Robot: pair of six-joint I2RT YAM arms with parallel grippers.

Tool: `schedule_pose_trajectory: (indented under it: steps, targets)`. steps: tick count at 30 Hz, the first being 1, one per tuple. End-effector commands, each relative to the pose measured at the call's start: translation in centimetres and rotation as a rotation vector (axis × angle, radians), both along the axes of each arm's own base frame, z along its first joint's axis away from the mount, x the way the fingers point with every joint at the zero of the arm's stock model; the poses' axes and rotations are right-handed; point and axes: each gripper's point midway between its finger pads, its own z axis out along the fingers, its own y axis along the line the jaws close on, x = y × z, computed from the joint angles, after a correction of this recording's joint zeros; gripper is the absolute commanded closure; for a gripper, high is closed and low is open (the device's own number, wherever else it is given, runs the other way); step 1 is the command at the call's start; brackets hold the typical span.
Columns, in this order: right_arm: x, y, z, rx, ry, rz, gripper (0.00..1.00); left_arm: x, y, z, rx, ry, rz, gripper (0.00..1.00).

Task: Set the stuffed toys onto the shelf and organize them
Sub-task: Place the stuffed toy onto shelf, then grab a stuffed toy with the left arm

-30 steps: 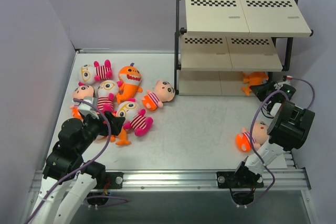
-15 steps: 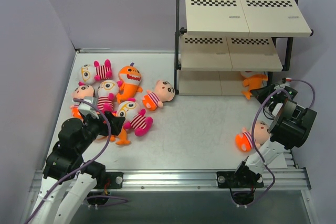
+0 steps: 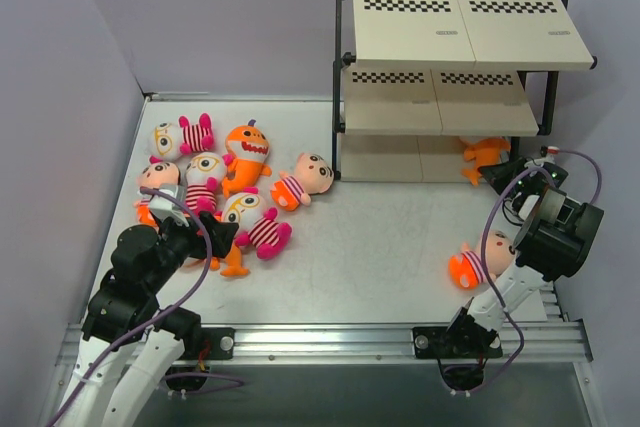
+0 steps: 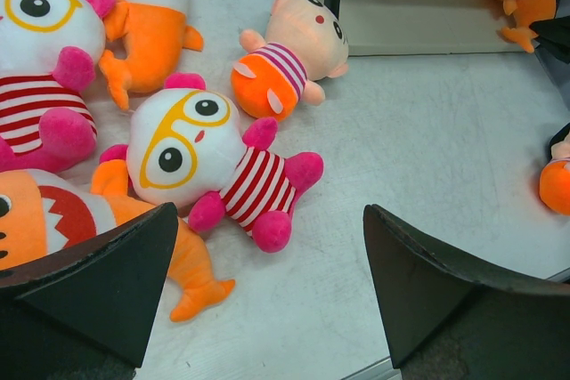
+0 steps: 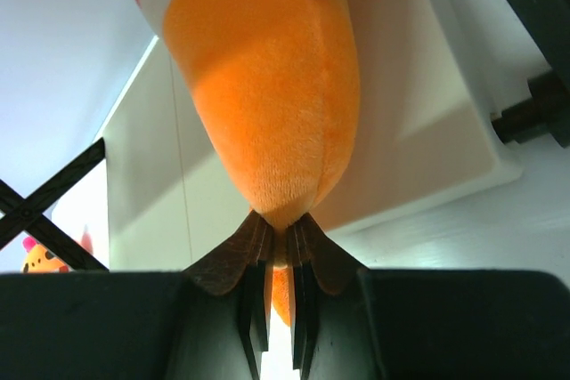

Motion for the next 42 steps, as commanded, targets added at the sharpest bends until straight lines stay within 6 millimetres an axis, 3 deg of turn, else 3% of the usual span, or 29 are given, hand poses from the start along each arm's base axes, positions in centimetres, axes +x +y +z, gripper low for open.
schedule_pose_trajectory:
  steps: [1,6,12,19,28,34,42]
  targets:
    - [1.0,-1.0,1.8,0.015,-0.073,-0.015,0.93,0.3,-0.2,0.5,0.002,-0.02,-0.005,0.06]
    - [1.4,-1.3,2.0,0.017,-0.08,-0.026,0.9,0.3,-0.2,0.4,0.002,-0.017,-0.008,0.06]
    - [1.0,-1.2,1.3,0.013,-0.061,-0.032,0.8,0.3,-0.2,0.4,0.003,-0.018,-0.005,0.06]
    - [0.2,-1.1,1.5,-0.006,-0.051,-0.055,0.53,0.3,-0.2,0.5,0.002,-0.02,-0.005,0.06]
    - [-1.5,-1.5,2.8,-0.063,-0.029,-0.13,0.31,0.2,-0.1,0.6,0.0,-0.028,-0.005,0.06]
    - [-3.6,-2.0,3.2,-0.151,0.068,-0.239,0.26,0.2,-0.2,0.6,-0.003,-0.028,-0.008,0.06]
    - [-8.4,0.0,5.6,-0.289,0.223,-0.402,0.21,0.4,-0.2,0.3,0.005,-0.006,-0.003,0.06]
